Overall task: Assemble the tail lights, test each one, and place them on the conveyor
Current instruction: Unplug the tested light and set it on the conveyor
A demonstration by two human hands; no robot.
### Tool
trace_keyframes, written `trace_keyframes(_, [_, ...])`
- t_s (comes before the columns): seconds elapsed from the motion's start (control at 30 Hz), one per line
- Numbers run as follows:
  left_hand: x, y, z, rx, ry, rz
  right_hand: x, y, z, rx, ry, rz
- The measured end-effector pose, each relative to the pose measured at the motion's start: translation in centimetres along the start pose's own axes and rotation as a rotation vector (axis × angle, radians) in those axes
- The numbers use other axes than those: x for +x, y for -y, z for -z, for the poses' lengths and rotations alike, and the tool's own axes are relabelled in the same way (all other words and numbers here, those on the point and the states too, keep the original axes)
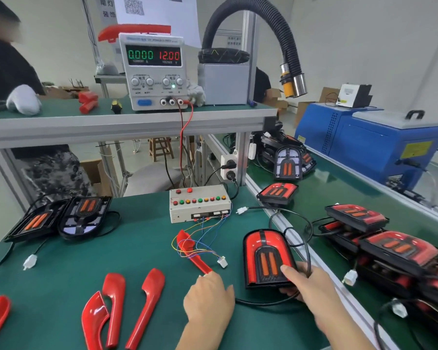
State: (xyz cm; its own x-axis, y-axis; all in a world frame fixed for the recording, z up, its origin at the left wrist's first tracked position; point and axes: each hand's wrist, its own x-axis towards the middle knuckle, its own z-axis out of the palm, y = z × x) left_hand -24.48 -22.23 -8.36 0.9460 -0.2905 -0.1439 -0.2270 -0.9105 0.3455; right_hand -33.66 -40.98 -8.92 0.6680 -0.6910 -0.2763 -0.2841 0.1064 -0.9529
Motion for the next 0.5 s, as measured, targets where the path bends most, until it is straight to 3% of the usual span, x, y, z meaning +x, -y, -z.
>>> trace_keyframes(0.13, [-0.9, 0.4, 0.0, -0.116, 0.023, 0.075, -3.2, -0.4, 1.6, 0.042, 0.018, 0.066])
trace_keyframes(0.33, [-4.6, 1.7, 1.0, -0.318, -0.135, 0.099, -9.0, -0.4, 4.1, -0.178, 0.239, 0.181])
trace_keyframes(0.4, [-5.3, 2.4, 1.1, -0.37, -0.193, 0.049, -10.7, -0.6, 4.5, -0.199, 0.349, 0.185])
trace_keyframes(0.5, [-6.1, 3.5, 1.7, -0.524, -0.206, -0.19, -12.5, -1.5, 4.6, -0.126, 0.431, 0.188])
